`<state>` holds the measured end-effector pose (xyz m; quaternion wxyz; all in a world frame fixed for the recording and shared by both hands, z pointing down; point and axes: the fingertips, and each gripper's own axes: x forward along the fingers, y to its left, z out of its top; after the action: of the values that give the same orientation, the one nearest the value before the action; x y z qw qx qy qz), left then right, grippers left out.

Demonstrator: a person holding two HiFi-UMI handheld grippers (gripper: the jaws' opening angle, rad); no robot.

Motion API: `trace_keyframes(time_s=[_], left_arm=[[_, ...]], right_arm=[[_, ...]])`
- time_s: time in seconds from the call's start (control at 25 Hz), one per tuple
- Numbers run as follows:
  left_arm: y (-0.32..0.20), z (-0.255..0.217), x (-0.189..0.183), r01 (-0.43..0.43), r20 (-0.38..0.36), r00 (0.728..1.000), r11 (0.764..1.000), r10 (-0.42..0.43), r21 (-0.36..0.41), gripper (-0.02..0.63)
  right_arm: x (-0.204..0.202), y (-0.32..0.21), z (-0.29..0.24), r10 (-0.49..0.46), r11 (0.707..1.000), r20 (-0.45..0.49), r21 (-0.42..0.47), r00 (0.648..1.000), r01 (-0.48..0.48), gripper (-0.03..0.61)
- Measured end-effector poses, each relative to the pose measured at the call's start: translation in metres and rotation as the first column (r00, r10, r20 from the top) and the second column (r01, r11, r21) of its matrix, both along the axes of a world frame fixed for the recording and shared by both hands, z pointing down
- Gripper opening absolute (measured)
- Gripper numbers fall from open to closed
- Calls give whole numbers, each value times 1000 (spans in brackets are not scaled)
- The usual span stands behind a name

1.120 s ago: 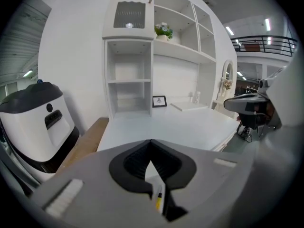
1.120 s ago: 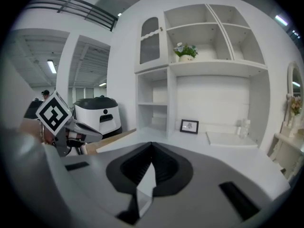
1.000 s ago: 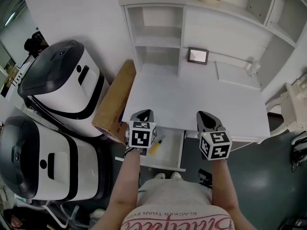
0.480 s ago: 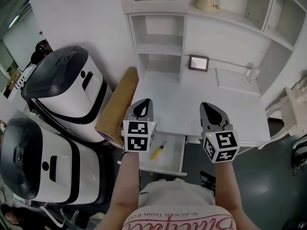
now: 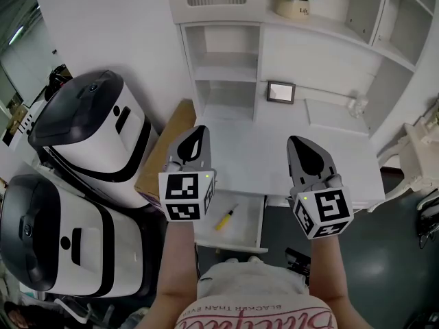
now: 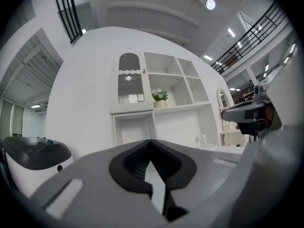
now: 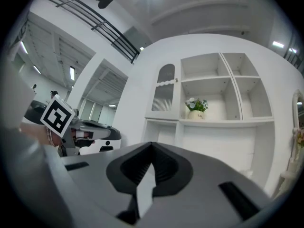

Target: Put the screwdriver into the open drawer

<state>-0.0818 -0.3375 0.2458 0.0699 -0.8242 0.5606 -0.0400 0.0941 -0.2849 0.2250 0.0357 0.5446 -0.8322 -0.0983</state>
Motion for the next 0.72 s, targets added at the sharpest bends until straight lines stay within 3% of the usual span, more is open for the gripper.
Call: trace_keyframes(time_s=[0.44,0.72], left_arm=[[9,-54,-7,-1,9,1000,990,0,143,9],[11,-70,-12,1,-16,1000,985,2,173,9]], right_arm=[[11,5,-45,37,997,10,69,999,-38,6],[20,2,-65,58,994,23,90,998,-60,6]])
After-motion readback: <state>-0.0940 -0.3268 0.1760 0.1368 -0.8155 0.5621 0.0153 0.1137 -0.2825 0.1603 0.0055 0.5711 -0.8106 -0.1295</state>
